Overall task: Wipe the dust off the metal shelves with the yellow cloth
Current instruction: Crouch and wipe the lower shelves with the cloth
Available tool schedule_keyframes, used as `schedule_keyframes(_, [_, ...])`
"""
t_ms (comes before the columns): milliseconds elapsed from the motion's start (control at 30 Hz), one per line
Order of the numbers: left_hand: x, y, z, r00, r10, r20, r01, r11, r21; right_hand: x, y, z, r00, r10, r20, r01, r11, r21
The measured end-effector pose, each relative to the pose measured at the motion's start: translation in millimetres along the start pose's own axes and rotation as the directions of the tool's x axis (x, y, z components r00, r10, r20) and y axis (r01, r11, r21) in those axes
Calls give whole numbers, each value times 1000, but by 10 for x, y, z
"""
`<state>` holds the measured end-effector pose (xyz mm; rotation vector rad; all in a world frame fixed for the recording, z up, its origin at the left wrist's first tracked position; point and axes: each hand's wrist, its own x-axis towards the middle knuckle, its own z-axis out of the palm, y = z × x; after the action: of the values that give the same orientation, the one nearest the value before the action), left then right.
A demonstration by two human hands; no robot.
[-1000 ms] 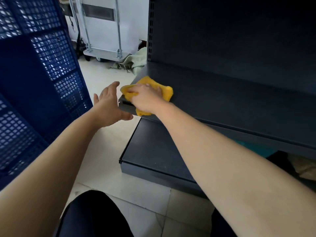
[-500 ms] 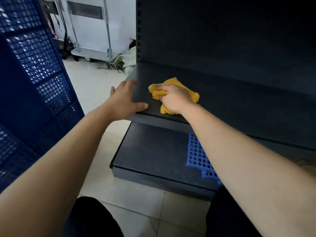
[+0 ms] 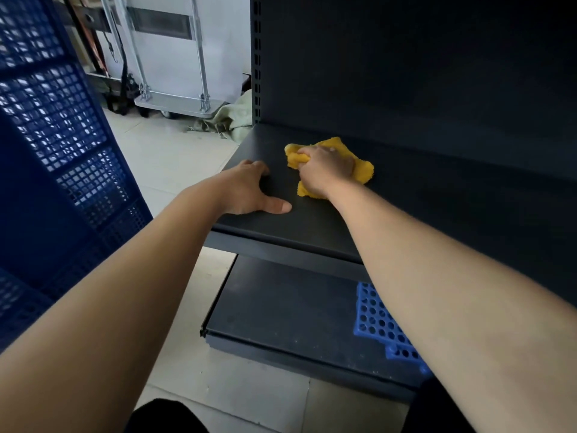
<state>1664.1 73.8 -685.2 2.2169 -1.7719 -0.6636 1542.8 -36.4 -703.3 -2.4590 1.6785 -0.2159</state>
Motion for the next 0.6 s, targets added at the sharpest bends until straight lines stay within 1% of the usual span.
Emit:
schedule_keyframes(100, [21, -20, 3, 1000, 16, -2, -16, 1000, 10, 175, -91, 8, 999, 34, 36, -34, 999, -8])
schedule_keyframes(167, [28, -30, 14, 1000, 29, -3, -29, 999, 19, 255, -169, 8, 998, 28, 60, -27, 1000, -13])
schedule_keyframes(300, [50, -15, 19, 999, 44, -1, -43, 997, 57, 361, -385, 15, 987, -94, 127, 90, 995, 37])
schedule_keyframes(467, [19, -1, 15, 998, 68, -10, -68, 997, 30, 317, -535, -30, 936, -285, 207, 257, 954, 152])
schedule_keyframes(533, [7, 2, 32, 998, 68, -18, -68, 998, 15, 270, -478, -62, 931, -304, 202, 273, 947, 168])
schedule_keyframes(600, [-4, 13, 50, 998, 59, -25, -60, 998, -2, 226, -412, -51, 941, -288, 180, 258, 951, 173])
